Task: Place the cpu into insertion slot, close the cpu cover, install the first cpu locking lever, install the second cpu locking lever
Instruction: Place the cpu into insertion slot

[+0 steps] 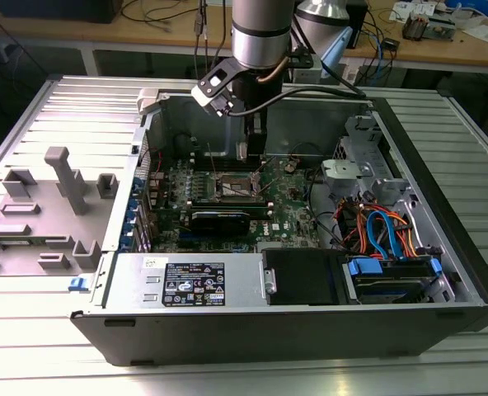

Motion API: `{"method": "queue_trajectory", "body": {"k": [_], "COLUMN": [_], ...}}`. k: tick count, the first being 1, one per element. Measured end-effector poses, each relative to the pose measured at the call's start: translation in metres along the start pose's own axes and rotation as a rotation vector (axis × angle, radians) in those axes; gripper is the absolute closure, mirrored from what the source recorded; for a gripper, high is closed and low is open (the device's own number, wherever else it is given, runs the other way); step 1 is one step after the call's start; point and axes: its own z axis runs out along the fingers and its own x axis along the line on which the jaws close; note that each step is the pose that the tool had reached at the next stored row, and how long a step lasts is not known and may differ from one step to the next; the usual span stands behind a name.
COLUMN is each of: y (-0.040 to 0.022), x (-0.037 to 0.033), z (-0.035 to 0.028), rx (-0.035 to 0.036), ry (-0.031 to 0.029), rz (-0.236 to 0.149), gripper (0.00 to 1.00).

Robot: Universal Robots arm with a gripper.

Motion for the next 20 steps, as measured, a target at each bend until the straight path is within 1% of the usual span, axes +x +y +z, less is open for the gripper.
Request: {"method": "queue_trajectory", "body": {"k": [1,2,4,5,6,9,10,15,20], "y": [-0.0001,-0.0001,-0.0005,-0.0011,-0.0025,-0.0070,-0.0095,-0.0113,-0.0113], "x": [0.0000,-0.0001,-0.0003,-0.0004,-0.0005,-0.0008,-0.0009,-0.0010,-0.0009], "z": [0.0001,0.0013,0.0045,0.0077,0.0104,0.0164,0.0184,0.0187,0.0187], "rx": [-0.0016,-0.0048,-0.0057,-0.0053,-0.0052,-0.0053,-0.0051,-0.0052,-0.0052], "ry": [0.0001,0.0005,0.0007,0.0010,0.0014,0.0016,0.0014,0.0015,0.0015], "rz": [0.000,-0.002,-0.012,-0.023,-0.030,-0.030,-0.030,-0.030,-0.030], "gripper": [0.46,0.46,0.46,0.46,0.46,0.46,0.46,0.46,0.46]}}
